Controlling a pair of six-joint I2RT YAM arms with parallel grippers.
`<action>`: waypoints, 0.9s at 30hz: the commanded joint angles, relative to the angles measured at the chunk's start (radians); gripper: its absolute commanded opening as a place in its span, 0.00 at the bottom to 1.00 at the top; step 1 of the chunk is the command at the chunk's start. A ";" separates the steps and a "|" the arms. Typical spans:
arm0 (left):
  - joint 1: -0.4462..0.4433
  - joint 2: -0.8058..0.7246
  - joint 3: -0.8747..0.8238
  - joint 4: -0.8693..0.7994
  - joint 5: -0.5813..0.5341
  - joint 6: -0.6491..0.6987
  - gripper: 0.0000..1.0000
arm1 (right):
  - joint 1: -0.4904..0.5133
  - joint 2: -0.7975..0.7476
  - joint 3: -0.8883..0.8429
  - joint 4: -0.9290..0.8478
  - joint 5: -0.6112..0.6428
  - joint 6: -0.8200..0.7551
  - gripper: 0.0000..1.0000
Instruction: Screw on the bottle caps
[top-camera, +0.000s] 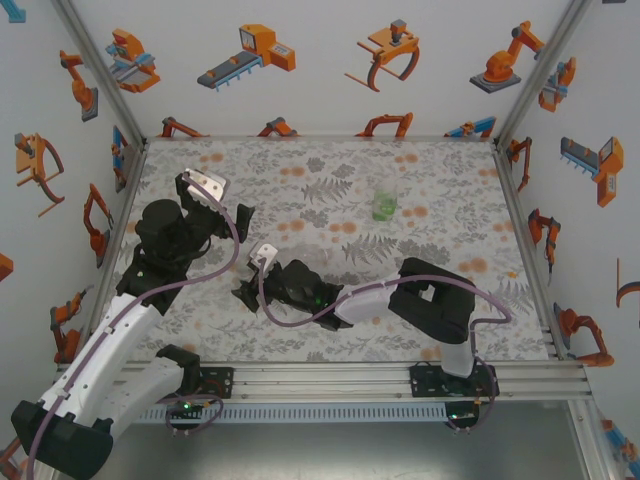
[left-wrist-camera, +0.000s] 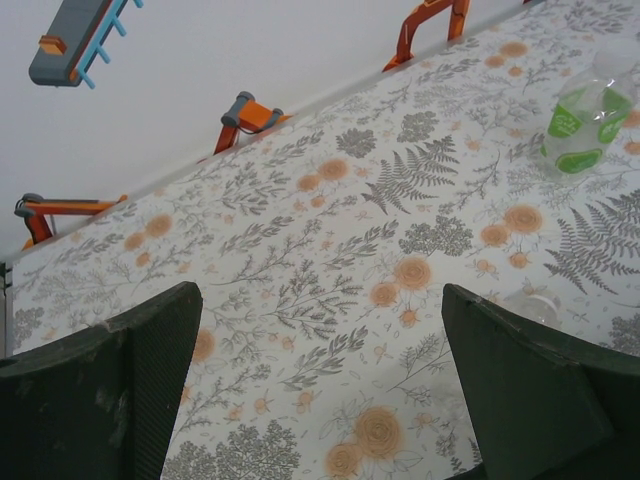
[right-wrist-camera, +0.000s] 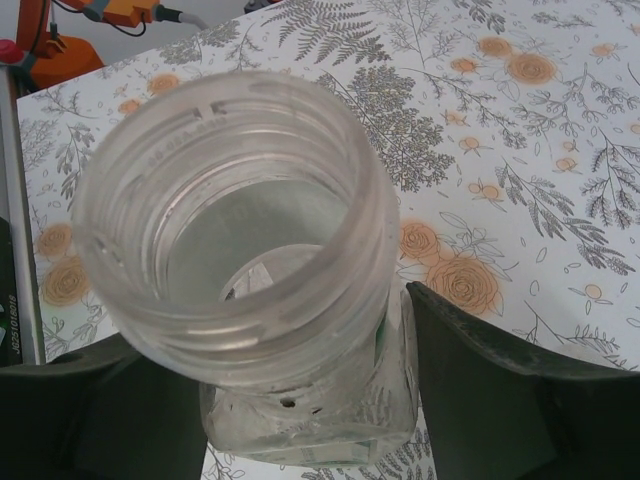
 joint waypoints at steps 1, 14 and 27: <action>0.007 -0.009 0.002 0.031 0.020 -0.020 0.97 | 0.007 -0.014 0.009 0.019 0.007 0.009 0.60; 0.011 -0.008 0.006 0.026 0.031 -0.017 0.97 | 0.008 -0.146 -0.033 -0.048 0.036 0.019 0.49; 0.014 -0.005 0.008 0.022 0.053 -0.019 0.97 | -0.025 -0.419 -0.211 -0.123 0.195 0.062 0.41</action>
